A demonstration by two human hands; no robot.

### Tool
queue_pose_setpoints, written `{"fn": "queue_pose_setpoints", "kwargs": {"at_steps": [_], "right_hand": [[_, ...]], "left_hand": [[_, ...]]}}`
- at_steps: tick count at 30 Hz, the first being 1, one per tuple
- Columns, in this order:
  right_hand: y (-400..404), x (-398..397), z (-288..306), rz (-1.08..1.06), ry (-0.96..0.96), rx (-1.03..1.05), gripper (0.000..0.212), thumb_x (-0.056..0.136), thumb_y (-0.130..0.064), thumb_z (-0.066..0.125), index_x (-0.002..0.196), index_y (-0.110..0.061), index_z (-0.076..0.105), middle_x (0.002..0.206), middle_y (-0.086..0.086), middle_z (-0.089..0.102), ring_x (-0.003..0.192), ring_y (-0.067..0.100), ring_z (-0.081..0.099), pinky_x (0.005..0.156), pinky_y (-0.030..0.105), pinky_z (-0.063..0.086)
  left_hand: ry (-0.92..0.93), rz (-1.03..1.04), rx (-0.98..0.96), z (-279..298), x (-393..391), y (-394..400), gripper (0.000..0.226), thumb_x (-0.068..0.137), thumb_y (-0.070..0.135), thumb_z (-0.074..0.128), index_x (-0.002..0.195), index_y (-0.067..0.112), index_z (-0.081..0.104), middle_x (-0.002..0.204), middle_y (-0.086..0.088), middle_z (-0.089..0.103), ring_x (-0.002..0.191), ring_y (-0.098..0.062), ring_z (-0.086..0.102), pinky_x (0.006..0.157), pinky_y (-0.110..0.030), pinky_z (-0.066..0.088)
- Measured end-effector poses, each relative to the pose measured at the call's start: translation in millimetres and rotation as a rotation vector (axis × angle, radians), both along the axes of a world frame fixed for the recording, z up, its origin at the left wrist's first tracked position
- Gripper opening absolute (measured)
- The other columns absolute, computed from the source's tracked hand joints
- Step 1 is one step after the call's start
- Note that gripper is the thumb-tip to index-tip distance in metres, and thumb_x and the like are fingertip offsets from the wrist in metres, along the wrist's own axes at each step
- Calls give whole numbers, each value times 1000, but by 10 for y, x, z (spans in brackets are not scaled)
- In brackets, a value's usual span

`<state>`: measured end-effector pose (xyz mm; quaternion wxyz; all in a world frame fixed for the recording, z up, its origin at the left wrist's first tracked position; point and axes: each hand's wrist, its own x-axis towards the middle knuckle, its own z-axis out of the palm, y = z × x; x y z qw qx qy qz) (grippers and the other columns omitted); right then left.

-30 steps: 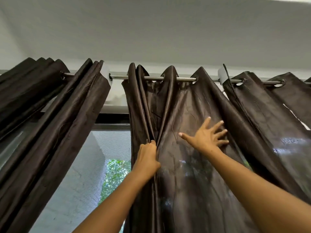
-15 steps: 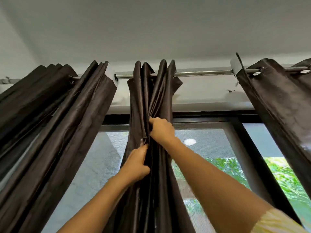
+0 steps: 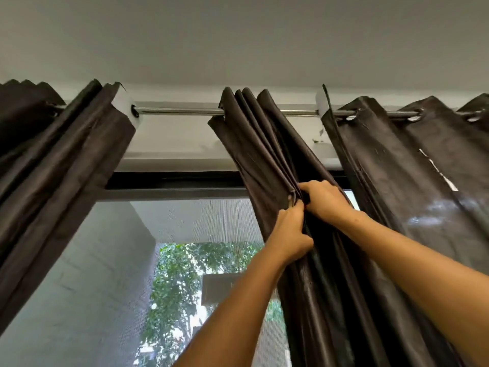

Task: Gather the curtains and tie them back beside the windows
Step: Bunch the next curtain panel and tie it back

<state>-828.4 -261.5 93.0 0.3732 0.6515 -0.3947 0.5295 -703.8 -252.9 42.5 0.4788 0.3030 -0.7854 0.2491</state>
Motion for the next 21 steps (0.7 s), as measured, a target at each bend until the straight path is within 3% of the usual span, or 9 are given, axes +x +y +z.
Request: {"fn": "queue_pose_setpoints", "kwargs": {"at_steps": [2,4,6,7,9,11,13,17,21], "right_hand": [[-17,180,-77,-220,83,-101,33,93,-22,48,125,-22,58,130,12,57,117,32,53,94,40,41],[-29,356,-147,-395,123,-275,25,92,-27,51,109,-22,68,152,17,30,140,35,26,111,48,17],[8,434,-189,-388,5,-255,16,88,-25,58,97,-22,70,158,20,1,144,43,-3,110,63,-2],[10,443,-186,-315,-66,-161,16,88,-22,59,101,-20,69,158,21,-2,143,46,-4,110,64,2],[28,502,-179,-79,-118,97,31,89,-13,57,120,-13,61,153,25,20,139,45,22,111,52,24],[41,626,-199,127,-79,159,38,86,-8,55,124,-6,57,133,24,51,121,41,49,98,42,42],[58,788,-241,243,-36,135,43,83,-6,56,127,-5,55,124,23,58,115,41,53,90,40,45],[97,1029,-377,245,-17,136,66,86,-7,54,147,-15,31,132,17,54,120,38,50,90,42,44],[41,1070,-691,161,8,139,75,86,-10,53,151,-24,20,133,12,55,117,37,53,85,41,46]], "left_hand": [[22,54,-56,-61,169,-7,81,57,17,43,135,0,39,130,-24,50,117,-38,48,95,-39,42],[47,138,-79,-126,355,-1,75,66,14,48,138,-2,34,138,-26,40,119,-41,43,96,-39,38],[54,207,-86,-182,485,42,69,78,5,53,141,0,27,143,-26,32,120,-38,37,96,-36,34],[47,227,-94,-201,528,73,68,81,3,53,142,0,25,144,-24,31,119,-36,36,95,-35,33],[30,248,-103,-226,605,150,66,83,5,52,143,2,24,146,-20,28,120,-33,35,97,-35,34],[40,286,-103,-255,678,197,70,84,7,53,145,5,20,148,-16,26,123,-32,33,97,-39,38],[57,362,-109,-281,761,195,79,82,6,54,148,9,12,145,-16,30,123,-31,33,95,-41,40],[63,447,-136,-383,882,199,91,78,8,57,150,16,2,137,-7,41,120,-27,31,97,-40,34],[122,414,-48,-528,944,191,95,78,5,56,150,23,-4,155,4,17,142,-26,0,111,-54,11]]}}
